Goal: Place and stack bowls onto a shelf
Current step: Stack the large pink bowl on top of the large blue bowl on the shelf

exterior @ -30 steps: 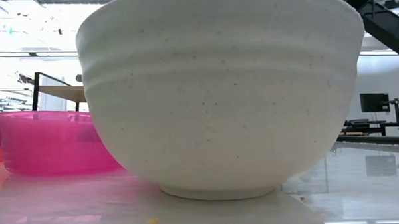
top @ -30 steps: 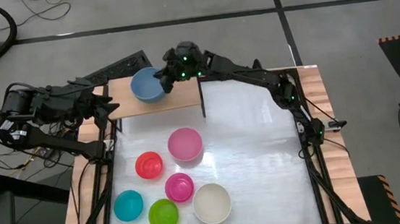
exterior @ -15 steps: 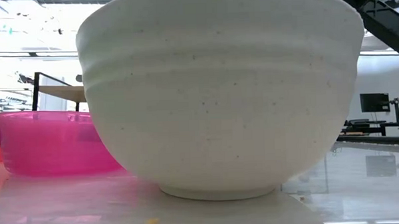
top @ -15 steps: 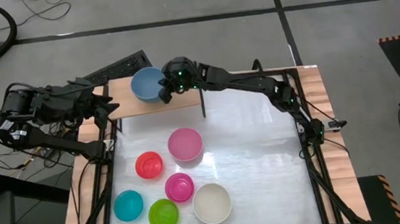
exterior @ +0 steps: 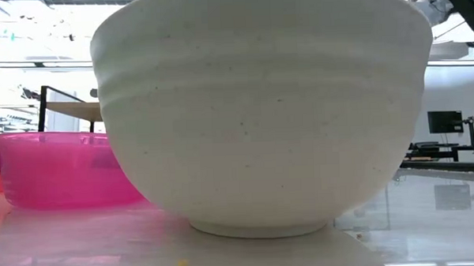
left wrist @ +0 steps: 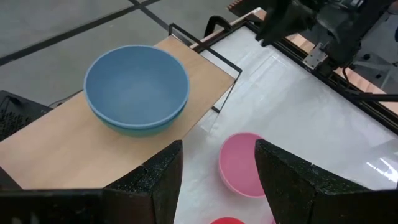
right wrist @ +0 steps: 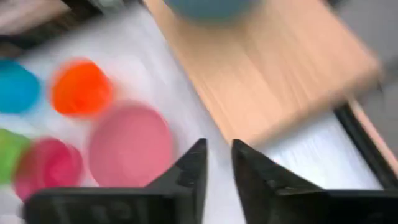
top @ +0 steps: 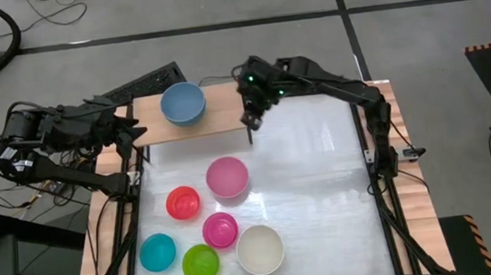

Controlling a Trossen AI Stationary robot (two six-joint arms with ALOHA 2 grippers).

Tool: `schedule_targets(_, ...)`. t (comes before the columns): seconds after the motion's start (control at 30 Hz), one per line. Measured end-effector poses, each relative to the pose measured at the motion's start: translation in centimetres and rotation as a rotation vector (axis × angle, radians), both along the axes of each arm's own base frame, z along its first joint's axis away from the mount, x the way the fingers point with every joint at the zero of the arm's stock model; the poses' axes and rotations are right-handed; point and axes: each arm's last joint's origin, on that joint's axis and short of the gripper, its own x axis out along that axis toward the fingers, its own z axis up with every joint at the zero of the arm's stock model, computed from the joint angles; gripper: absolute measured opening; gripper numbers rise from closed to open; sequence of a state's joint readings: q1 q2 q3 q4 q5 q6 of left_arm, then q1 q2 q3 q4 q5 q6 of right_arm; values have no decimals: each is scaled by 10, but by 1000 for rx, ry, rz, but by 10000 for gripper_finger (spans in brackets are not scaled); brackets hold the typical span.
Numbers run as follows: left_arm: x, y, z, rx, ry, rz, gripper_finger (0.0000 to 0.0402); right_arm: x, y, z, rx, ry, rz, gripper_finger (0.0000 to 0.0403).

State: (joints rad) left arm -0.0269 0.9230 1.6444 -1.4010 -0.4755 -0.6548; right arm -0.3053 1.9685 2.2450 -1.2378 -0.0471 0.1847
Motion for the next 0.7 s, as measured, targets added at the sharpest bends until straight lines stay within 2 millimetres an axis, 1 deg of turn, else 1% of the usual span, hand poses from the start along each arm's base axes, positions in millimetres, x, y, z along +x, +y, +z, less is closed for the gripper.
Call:
schedule_targets(0.1,0,0,0,-6,0,-6,186,-11,13,-6,39,147,-47,176)
schedule_targets(0.13,0,0,0,-2,2,-8,186,-12,17,-10,38,191,-64,194)
schedule_targets(0.23,0,0,0,0,3,-10,186,1,27,-34,40,259,-123,240)
schedule_targets(0.3,0,0,0,-1,3,-10,186,12,33,-51,48,260,-128,257)
schedule_targets(0.37,0,0,0,-6,3,-17,186,24,40,-65,64,219,-132,263)
schedule_targets(0.53,0,-1,0,-11,4,-23,186,37,54,-98,116,181,-187,264)
schedule_targets(0.6,0,-1,0,-11,7,-23,186,40,58,-107,138,163,-217,264)
schedule_targets(0.7,0,-1,-1,-8,14,-26,186,41,69,-116,156,180,-229,264)
